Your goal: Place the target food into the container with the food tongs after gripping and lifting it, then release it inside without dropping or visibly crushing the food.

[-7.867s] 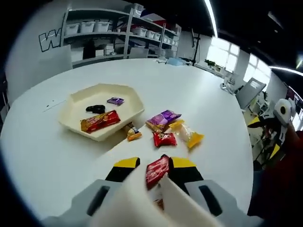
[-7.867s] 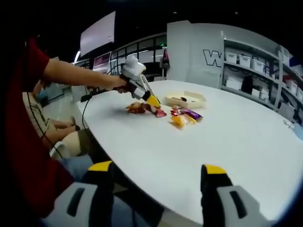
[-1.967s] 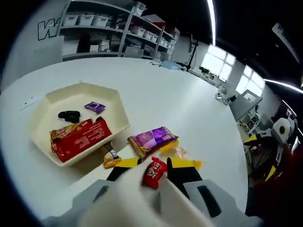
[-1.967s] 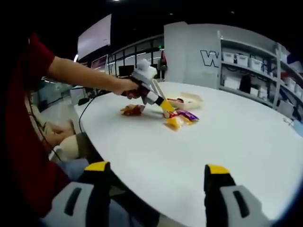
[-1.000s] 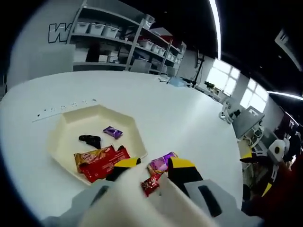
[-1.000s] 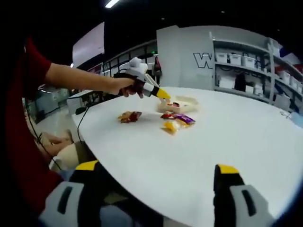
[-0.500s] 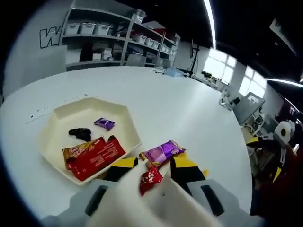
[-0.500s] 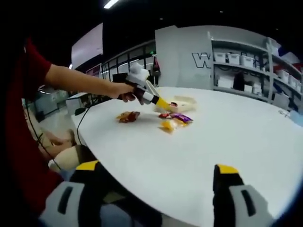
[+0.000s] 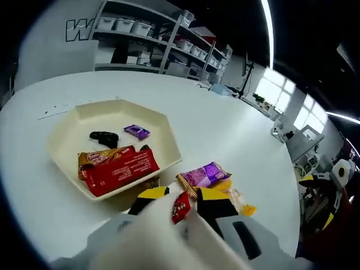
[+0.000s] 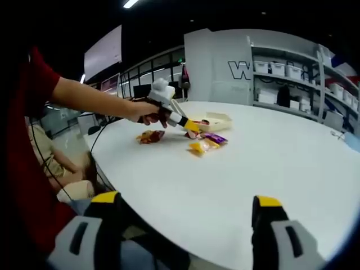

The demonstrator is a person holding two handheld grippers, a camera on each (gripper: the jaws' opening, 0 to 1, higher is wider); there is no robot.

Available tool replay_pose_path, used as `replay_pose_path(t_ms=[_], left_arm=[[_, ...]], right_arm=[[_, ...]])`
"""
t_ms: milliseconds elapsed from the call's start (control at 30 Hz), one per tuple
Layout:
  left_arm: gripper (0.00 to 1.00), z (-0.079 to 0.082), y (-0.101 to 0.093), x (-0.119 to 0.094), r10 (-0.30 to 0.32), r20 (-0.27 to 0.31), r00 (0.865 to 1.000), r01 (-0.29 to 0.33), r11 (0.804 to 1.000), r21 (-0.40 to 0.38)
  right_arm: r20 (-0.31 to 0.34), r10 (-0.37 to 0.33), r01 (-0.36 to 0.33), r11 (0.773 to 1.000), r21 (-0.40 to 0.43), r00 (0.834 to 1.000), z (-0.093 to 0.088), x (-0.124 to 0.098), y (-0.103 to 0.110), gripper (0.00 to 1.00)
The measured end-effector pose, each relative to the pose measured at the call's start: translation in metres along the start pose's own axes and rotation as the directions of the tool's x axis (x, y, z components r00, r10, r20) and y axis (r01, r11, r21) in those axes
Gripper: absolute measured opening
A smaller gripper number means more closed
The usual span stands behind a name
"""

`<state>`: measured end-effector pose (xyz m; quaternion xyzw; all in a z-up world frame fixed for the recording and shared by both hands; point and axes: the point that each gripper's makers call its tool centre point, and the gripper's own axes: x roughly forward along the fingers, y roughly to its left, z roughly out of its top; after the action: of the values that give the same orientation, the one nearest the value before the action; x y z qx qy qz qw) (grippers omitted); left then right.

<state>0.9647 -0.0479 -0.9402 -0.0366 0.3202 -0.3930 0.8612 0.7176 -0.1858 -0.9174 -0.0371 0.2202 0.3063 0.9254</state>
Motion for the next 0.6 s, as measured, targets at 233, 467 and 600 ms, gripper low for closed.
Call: replay_pose_path(t_ms=[233,467,600], left_arm=[[0.14,0.020,-0.012,-0.015,-0.042,0.049,0.998,0.043,0.999,-0.019],[0.15,0.051,-0.002,-0.025,-0.029,0.116,0.993,0.032,0.999,-0.020],[0.15,0.063,0.010,-0.026,0.001,0.128,0.992,0.000,1.000,-0.008]], right_arm=[[-0.008,0.000,0.000,1.000,0.003,1.000,-0.002,0.001,-0.001,0.95],[-0.011,0.006,-0.006,1.000,0.000,1.000,-0.003,0.002,0.002,0.94],[-0.012,0.003,-0.003,1.000,-0.002,1.000,-0.003,0.002,0.002,0.94]])
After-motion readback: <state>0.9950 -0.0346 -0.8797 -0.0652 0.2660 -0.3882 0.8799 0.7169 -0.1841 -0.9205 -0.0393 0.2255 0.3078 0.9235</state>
